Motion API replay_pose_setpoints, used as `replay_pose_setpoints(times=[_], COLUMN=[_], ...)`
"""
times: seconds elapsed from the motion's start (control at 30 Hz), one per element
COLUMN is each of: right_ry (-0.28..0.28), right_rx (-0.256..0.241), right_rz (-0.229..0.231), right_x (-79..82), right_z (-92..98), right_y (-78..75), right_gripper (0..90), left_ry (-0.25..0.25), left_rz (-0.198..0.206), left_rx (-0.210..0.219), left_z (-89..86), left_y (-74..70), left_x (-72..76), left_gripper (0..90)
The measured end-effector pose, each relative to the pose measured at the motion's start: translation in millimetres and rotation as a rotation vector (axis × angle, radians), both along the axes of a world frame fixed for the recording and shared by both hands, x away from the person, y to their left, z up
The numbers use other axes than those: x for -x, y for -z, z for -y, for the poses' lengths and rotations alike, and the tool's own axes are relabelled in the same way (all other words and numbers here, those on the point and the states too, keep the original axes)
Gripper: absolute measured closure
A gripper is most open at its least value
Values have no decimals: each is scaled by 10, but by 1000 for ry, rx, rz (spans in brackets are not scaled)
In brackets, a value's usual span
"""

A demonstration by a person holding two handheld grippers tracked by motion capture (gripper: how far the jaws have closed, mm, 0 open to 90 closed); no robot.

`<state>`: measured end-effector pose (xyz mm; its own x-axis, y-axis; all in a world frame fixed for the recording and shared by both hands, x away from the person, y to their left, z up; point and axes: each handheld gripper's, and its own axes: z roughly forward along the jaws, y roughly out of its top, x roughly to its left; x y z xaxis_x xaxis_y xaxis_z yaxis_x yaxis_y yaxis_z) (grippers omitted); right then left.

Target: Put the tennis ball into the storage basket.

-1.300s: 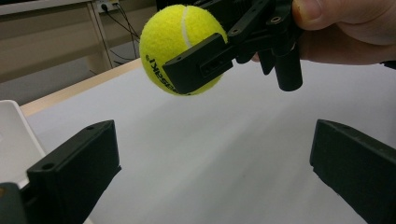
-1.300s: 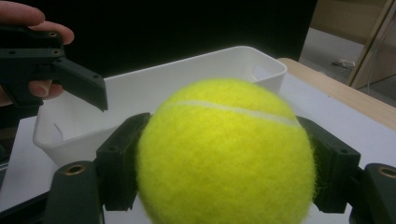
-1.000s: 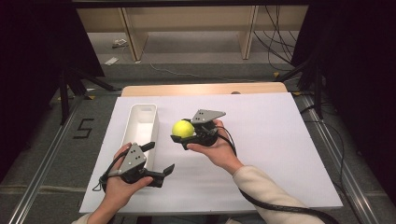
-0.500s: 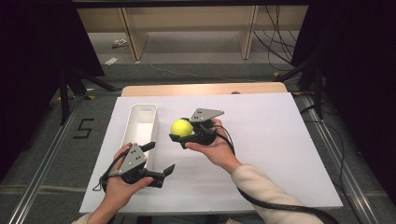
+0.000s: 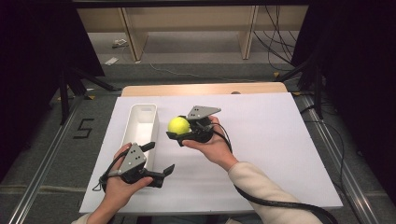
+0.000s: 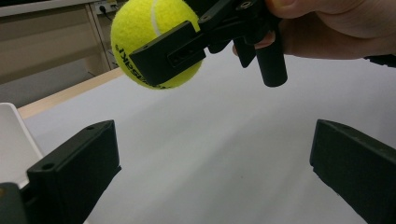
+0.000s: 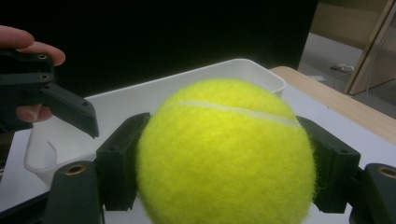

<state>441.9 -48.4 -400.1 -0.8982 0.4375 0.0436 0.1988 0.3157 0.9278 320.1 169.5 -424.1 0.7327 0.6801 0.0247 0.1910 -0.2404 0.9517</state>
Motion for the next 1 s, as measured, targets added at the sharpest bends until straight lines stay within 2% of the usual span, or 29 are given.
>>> replay_pose_setpoints(times=[1.0], right_ry=[-4], right_rx=[1], right_rz=[7], right_x=[-83], right_z=[-144], right_y=[-87], right_gripper=[266], left_ry=[2], left_rz=[3], left_rx=[-2], left_z=[1], left_y=[-3], left_x=[2], left_gripper=[9])
